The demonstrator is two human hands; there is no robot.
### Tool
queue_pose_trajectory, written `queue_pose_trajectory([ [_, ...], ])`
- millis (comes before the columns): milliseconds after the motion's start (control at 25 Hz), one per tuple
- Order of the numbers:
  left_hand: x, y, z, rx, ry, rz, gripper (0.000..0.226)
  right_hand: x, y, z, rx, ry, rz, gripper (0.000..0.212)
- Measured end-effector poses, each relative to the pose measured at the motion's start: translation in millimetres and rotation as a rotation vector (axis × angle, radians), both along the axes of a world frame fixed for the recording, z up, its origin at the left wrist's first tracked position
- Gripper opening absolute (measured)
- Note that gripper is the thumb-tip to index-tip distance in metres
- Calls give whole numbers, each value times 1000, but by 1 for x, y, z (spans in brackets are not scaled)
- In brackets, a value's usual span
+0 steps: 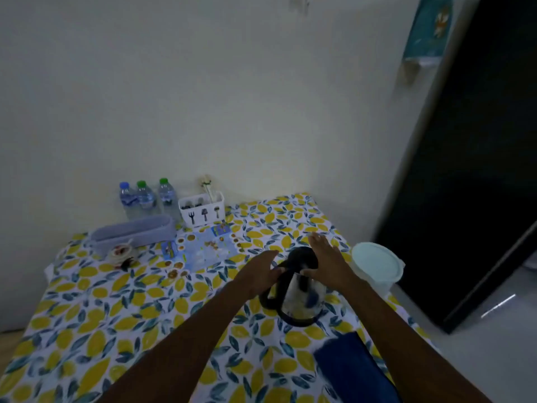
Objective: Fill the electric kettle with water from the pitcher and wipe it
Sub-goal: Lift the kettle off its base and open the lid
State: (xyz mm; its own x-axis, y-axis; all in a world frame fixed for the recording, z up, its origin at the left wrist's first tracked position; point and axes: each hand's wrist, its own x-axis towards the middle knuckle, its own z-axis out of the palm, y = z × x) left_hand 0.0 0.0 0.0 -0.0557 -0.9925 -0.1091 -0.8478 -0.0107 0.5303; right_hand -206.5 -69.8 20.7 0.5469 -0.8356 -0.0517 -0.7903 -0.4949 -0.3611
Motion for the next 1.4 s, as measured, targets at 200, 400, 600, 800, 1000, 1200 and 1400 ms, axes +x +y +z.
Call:
queue_pose_trajectory([
  [200, -33, -8, -44, -26, 216, 179, 40, -14, 0, -64, 22, -209, 62, 97],
  [400, -39, -15, -65, -125, 260, 294, 29, -17, -8, -86, 2, -372, 23, 89],
  [600, -42, -14, -65, -143, 355, 402, 27, -13, -10, -88, 20, -409, 28, 88],
  [800, -45, 12, -47, -165, 502, 489, 18, -16, 7, -70, -5, -431, 71, 86],
  [1000, -3, 86, -35, -150, 527, 537, 24, -7, 45, -72, -13, -329, 160, 94],
  [1200, 36, 161, -41, -87, 489, 575, 47, 24, 94, -93, 60, -223, 294, 95],
  [1400, 72, 208, -46, -71, 478, 576, 26, 63, 131, -103, 141, -146, 354, 98],
])
